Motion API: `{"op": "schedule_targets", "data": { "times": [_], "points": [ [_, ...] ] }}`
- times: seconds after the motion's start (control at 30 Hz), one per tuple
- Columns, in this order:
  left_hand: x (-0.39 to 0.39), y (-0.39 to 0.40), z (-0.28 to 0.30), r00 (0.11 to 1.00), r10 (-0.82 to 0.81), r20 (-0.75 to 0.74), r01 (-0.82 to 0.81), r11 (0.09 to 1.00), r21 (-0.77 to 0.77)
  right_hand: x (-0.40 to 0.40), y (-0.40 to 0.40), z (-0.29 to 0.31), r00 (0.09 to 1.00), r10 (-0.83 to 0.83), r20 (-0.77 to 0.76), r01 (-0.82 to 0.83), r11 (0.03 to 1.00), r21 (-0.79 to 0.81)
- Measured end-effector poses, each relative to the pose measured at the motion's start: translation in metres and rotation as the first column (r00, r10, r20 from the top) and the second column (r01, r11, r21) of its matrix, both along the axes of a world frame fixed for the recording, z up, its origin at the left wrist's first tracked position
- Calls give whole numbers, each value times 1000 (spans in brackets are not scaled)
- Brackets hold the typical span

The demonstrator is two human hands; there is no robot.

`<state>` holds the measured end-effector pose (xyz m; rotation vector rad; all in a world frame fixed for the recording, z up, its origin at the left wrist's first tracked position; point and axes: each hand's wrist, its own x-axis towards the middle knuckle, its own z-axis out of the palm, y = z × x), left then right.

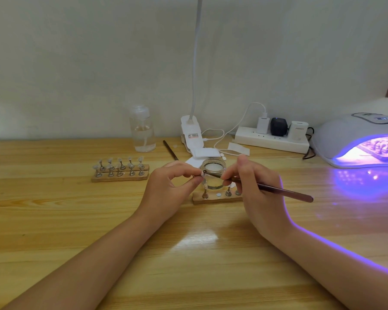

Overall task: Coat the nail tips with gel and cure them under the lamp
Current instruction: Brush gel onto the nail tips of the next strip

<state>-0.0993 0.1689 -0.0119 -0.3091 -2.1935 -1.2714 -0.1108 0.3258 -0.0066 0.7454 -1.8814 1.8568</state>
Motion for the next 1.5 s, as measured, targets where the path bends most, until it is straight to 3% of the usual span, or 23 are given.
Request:
{"op": "schedule_targets", "data": {
  "times": [0.27, 0.47, 0.87, 1.17, 1.5],
  "points": [
    [1, 1, 1, 1000, 2, 17, -3, 1000, 17, 0, 1, -1, 1000, 5, 14, -4, 997, -78],
    [1, 1, 1, 999, 2, 37, -2, 1000, 18, -2, -1, -1, 999, -34, 10, 34, 999, 23],
    [2, 1, 1, 1000, 9, 23, -9, 1000, 14, 1, 0, -2, 1000, -19, 7, 19, 1000, -22],
    [2, 1, 1, 999, 4, 48, -5, 1000, 20, -2, -1, -3, 996, -40, -74, 44, 997, 62],
    [3, 1, 2, 999, 6, 41, -7, 1000, 19, 0, 1, -4, 1000, -28, 7, 28, 998, -48]
  ]
}}
